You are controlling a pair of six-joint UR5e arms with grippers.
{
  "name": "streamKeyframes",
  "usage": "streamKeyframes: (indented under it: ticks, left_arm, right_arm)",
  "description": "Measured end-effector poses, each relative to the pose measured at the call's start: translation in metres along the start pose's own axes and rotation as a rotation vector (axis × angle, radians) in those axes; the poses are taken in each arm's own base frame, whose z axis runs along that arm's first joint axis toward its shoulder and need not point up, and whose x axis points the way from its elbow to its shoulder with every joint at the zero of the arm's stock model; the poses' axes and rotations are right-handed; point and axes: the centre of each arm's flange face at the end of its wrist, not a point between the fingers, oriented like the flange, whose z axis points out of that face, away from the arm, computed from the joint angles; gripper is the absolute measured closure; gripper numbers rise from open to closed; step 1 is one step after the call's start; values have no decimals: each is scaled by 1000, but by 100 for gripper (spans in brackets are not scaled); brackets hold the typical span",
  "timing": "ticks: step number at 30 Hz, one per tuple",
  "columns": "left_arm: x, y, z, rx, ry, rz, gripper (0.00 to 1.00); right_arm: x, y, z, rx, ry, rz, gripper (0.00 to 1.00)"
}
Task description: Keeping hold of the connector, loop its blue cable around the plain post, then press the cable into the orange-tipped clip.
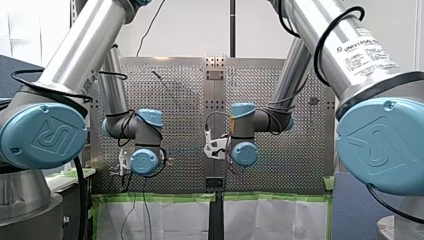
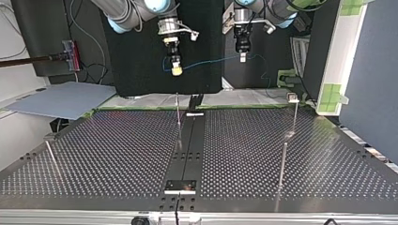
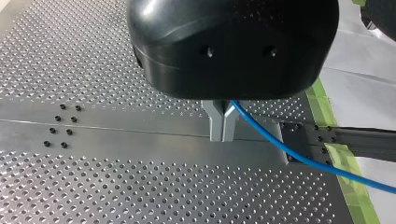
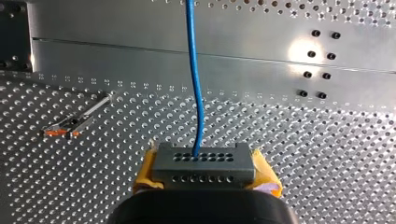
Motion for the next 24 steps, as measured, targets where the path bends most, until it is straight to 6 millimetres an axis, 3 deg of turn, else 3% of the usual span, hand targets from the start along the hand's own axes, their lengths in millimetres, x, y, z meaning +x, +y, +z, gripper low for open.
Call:
streamKeyframes:
  ticks: [10, 24]
  left_arm:
    - [0, 0, 0, 0, 0, 0, 100]
    - [-3, 0, 4, 0, -4, 3, 100]
  right_arm:
    - [16, -26, -36, 58, -52, 22, 100]
    - [13, -28, -44, 67, -102, 6, 100]
